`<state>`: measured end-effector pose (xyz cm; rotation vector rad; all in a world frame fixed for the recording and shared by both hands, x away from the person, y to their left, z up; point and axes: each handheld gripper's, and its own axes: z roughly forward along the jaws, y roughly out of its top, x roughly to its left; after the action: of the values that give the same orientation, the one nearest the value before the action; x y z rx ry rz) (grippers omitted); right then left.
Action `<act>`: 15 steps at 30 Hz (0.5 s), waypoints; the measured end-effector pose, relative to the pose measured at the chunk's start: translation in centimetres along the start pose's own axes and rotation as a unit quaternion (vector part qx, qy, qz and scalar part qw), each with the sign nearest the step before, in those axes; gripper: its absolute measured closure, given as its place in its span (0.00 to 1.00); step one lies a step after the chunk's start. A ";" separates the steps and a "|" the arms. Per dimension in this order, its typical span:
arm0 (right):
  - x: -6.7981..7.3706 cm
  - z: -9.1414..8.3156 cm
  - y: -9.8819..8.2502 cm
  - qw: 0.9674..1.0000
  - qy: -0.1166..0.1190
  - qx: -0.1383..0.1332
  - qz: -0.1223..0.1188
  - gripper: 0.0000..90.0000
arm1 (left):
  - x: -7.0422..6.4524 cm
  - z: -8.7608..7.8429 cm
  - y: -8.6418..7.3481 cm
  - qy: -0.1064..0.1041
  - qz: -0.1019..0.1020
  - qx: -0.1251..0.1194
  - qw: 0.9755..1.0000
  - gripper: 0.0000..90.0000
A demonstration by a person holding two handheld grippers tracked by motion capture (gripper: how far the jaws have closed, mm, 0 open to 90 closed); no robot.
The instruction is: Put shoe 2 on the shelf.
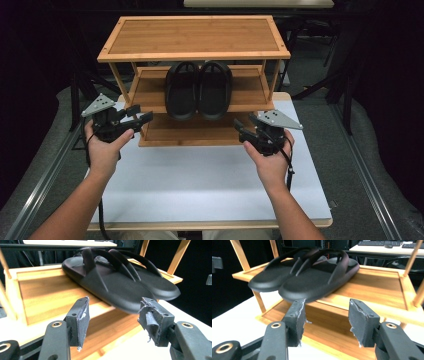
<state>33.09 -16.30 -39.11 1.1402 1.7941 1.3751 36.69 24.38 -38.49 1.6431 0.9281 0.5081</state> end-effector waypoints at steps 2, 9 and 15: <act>0.0 -0.7 -0.5 1.000 -0.005 0.004 -0.006 0.52 | 0.1 -0.9 -0.9 0.009 0.007 -0.001 1.000 0.46; -0.1 -2.8 -3.1 1.000 -0.023 0.005 -0.014 0.52 | 0.2 -2.7 -4.6 0.025 0.013 0.004 1.000 0.46; -0.7 -3.4 -6.0 0.999 -0.028 0.020 0.008 0.52 | 0.5 -3.3 -7.7 0.033 0.009 0.018 0.999 0.46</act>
<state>28.87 -19.01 -43.89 1.2055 1.7830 1.3092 32.17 27.23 -44.97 1.6771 0.9774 0.5639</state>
